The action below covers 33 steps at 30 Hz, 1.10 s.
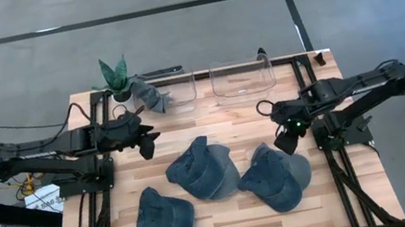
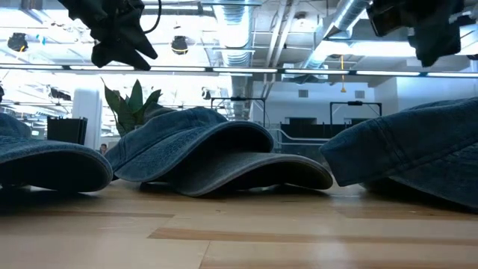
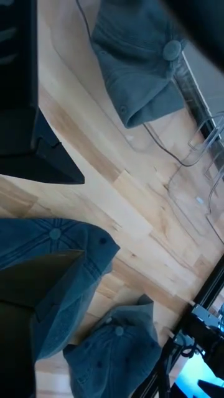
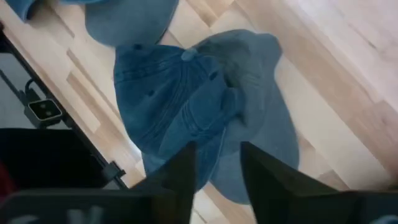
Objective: Pick & Place hat
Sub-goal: Put the bottom right blue cap into the right transparent bin
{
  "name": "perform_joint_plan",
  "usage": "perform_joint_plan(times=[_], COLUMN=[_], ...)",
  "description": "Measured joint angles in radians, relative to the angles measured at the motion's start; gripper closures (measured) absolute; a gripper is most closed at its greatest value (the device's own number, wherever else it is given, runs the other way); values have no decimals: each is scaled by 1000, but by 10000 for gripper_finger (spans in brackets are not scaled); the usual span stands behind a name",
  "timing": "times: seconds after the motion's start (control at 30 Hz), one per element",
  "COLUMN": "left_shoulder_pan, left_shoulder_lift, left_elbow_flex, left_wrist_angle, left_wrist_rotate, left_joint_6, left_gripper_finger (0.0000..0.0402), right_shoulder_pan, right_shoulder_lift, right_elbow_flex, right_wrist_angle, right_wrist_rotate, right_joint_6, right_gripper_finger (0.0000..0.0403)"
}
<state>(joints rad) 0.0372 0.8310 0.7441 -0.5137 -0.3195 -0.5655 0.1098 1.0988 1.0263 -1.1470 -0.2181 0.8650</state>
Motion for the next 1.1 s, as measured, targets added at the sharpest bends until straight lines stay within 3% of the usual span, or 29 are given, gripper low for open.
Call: perform_joint_plan(times=[0.2,0.33,0.63,0.73,0.83,1.03,1.1], left_shoulder_pan=[0,0,0,0,0,0,0], left_shoulder_lift=[7,7,7,7,7,7,7], left_elbow_flex=[0,0,0,0,0,0,0], left_wrist_angle=[8,20,67,68,68,68,68], left_wrist_rotate=[-1,-8,-12,-18,-18,-18,-18], left_joint_6=[-23,-33,-38,-38,-36,-30,-28], left_gripper_finger=[227,227,227,227,227,227,227], right_shoulder_pan=[2,2,2,2,3,32,41], right_shoulder_lift=[27,63,175,228,272,312,292], right_elbow_flex=[-100,-157,-196,-196,-196,-196,-196], right_wrist_angle=[138,214,332,376,413,424,429], right_wrist_rotate=[-45,-75,-91,-101,-147,-205,-204], right_joint_6=[-6,-19,-47,-61,-69,-30,-8], right_gripper_finger=[169,125,119,136,180,354,387])
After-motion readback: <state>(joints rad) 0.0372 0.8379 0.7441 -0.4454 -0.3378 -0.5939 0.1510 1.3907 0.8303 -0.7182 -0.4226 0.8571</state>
